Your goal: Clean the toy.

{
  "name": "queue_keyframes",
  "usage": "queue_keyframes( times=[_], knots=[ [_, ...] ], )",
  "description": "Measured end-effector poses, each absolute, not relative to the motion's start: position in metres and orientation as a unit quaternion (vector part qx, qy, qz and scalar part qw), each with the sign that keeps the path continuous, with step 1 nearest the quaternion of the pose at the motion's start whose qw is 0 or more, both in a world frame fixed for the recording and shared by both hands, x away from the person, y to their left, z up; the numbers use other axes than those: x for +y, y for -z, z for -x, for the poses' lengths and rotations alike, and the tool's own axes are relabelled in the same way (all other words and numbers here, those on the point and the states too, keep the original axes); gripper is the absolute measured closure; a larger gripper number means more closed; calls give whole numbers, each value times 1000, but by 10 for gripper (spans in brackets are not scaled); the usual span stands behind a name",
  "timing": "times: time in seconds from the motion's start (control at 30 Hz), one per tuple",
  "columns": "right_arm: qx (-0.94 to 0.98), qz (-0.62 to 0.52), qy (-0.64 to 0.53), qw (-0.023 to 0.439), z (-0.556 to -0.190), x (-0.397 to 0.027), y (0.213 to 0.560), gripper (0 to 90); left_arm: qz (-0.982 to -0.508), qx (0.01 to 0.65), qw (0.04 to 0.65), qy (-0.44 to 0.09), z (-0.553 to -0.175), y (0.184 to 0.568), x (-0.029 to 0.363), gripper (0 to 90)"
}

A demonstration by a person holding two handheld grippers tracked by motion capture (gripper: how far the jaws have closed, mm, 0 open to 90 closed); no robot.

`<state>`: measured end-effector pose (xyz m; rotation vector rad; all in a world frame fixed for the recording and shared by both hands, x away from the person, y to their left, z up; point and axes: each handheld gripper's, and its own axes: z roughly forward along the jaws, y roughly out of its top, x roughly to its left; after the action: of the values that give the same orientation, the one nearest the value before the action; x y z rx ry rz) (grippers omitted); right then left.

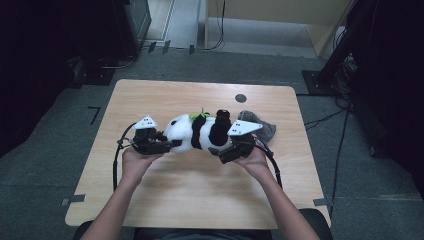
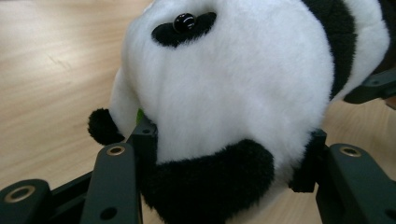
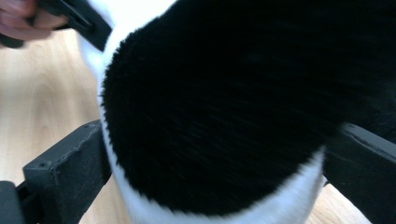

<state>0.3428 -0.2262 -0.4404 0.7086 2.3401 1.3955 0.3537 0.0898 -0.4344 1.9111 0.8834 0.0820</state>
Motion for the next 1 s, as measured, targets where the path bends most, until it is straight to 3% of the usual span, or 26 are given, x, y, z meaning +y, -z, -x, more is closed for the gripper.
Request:
queue_keyframes(
  times=[0.1, 0.2, 0.37, 0.47, 0.6, 0.9, 1.0],
  knots=[
    [812, -253, -495, 178, -342, -227, 441, 34, -779, 371, 506, -14, -353, 433, 89, 438],
    [802, -268, -500, 185, -340, -230, 442, 246, -779, 370, 506, -31, -352, 433, 88, 406],
    [799, -308, -503, 120, -349, -237, 442, 359, -774, 356, 519, -72, -351, 436, 86, 166],
    [788, -325, -511, 104, -352, -241, 439, 375, -765, 344, 538, -90, -351, 442, 91, 90],
    [781, -343, -510, 111, -352, -249, 430, 379, -772, 333, 529, -111, -348, 450, 96, 53],
    [751, -354, -552, 75, -347, -262, 416, 377, -783, 303, 522, -151, -334, 463, 78, 63],
    [768, -343, -538, 59, -345, -251, 417, 361, -778, 313, 517, -168, -334, 463, 72, 17]
  ],
)
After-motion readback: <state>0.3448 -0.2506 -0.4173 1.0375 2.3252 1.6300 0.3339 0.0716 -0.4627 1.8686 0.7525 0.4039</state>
